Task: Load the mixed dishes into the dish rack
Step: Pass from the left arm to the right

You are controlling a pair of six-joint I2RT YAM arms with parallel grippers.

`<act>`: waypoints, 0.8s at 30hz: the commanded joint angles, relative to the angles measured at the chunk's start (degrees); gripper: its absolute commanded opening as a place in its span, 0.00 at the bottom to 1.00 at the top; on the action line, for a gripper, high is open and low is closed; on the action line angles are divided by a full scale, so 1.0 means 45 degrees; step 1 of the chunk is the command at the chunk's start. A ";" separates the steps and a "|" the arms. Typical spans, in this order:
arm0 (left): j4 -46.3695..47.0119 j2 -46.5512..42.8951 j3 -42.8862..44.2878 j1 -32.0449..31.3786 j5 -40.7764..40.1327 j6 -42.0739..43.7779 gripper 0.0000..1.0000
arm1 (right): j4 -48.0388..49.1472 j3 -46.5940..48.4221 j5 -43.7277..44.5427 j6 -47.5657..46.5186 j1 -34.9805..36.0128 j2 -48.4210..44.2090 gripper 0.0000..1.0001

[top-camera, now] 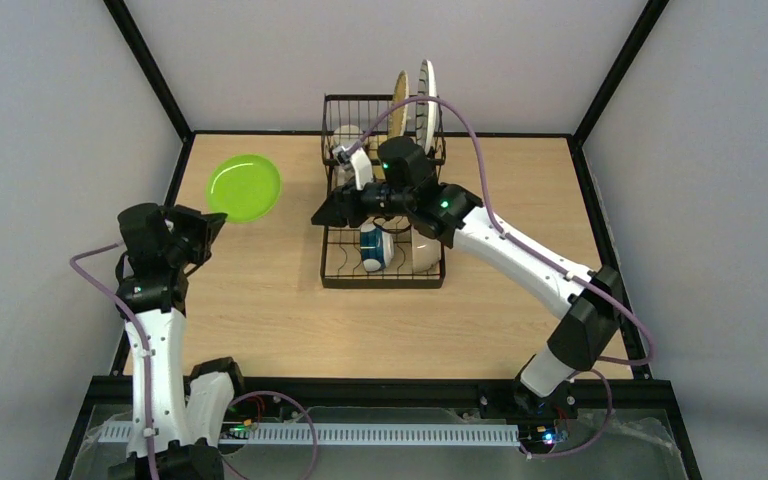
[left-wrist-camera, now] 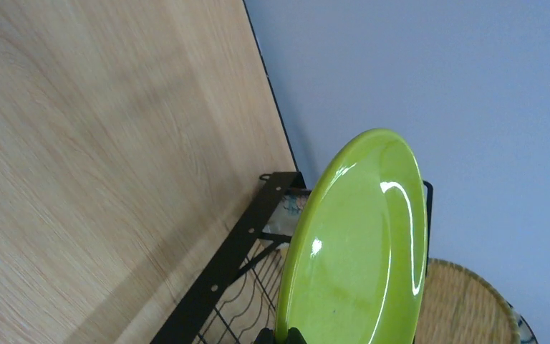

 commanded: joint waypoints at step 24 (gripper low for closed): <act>-0.0430 0.0013 0.1431 -0.1159 0.2450 0.0903 0.02 | 0.0848 0.2429 -0.0375 0.1043 0.0048 0.2102 1.00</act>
